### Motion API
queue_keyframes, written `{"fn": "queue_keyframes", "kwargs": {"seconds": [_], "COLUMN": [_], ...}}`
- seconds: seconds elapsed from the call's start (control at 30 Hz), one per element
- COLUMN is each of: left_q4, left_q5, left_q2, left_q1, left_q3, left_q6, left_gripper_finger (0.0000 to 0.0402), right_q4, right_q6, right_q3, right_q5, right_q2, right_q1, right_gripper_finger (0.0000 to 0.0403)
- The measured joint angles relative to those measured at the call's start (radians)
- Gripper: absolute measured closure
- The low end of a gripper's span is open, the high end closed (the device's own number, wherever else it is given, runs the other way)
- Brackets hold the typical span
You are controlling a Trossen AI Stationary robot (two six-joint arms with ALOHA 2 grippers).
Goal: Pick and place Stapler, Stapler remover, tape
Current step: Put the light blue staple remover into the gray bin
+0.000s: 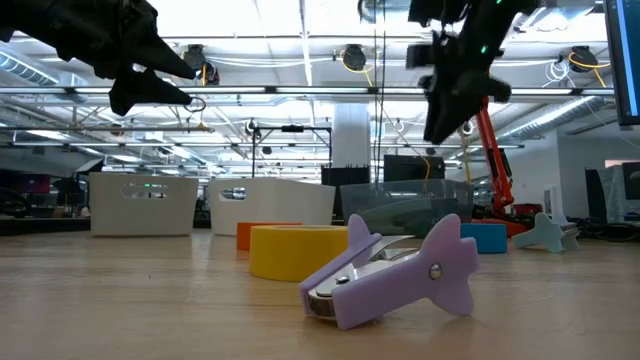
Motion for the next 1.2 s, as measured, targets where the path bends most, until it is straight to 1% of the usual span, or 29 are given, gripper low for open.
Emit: {"fn": "queue_keyframes", "kwargs": {"seconds": [0.17, 0.2, 0.4, 0.5, 0.63, 0.7, 0.8, 0.93, 1.0, 1.13, 1.2], "left_q4": [0.001, 0.001, 0.001, 0.000, 0.001, 0.001, 0.001, 0.001, 0.001, 0.001, 0.001], "left_q5": [0.000, 0.000, 0.001, 0.001, 0.002, 0.002, 0.003, 0.003, 0.003, 0.003, 0.003], "left_q2": [0.000, 0.000, 0.000, 0.000, 0.000, 0.000, 0.000, 0.000, 0.000, 0.000, 0.000], "left_q1": [0.000, 0.000, 0.000, 0.000, 0.000, 0.000, 0.000, 0.000, 0.000, 0.000, 0.000], "left_q3": [0.000, 0.000, 0.000, 0.000, 0.000, 0.000, 0.000, 0.000, 0.000, 0.000, 0.000], "left_q6": [-0.007, -0.008, -0.010, -0.010, -0.010, -0.010, -0.010, -0.010, -0.009, -0.010, -0.010], "left_gripper_finger": [0.0174, 0.0174, 0.0174, 0.0174, 0.0174, 0.0174, 0.0174, 0.0174, 0.0174, 0.0174, 0.0174], "right_q4": [-0.026, -0.038, -0.143, -0.203, -0.277, -0.307, -0.313, -0.310, -0.309, -0.226, -0.172], "right_q6": [0.222, 0.276, 0.595, 0.726, 0.861, 0.911, 0.977, 1.047, 1.055, 1.048, 1.047], "right_q3": [0.000, 0.000, 0.000, 0.000, 0.000, 0.000, -0.014, -0.081, -0.130, -0.221, -0.260], "right_q5": [-0.006, -0.023, -0.211, -0.278, -0.348, -0.367, -0.367, -0.371, -0.372, -0.374, -0.395], "right_q2": [-0.079, -0.093, -0.137, -0.135, -0.123, -0.124, -0.126, -0.129, -0.128, -0.128, -0.128], "right_q1": [0.068, 0.078, 0.113, 0.127, 0.136, 0.140, 0.140, 0.141, 0.144, 0.144, 0.144], "right_gripper_finger": [0.0268, 0.0268, 0.0268, 0.0268, 0.0268, 0.0268, 0.0268, 0.0268, 0.0268, 0.0268, 0.0268]}}
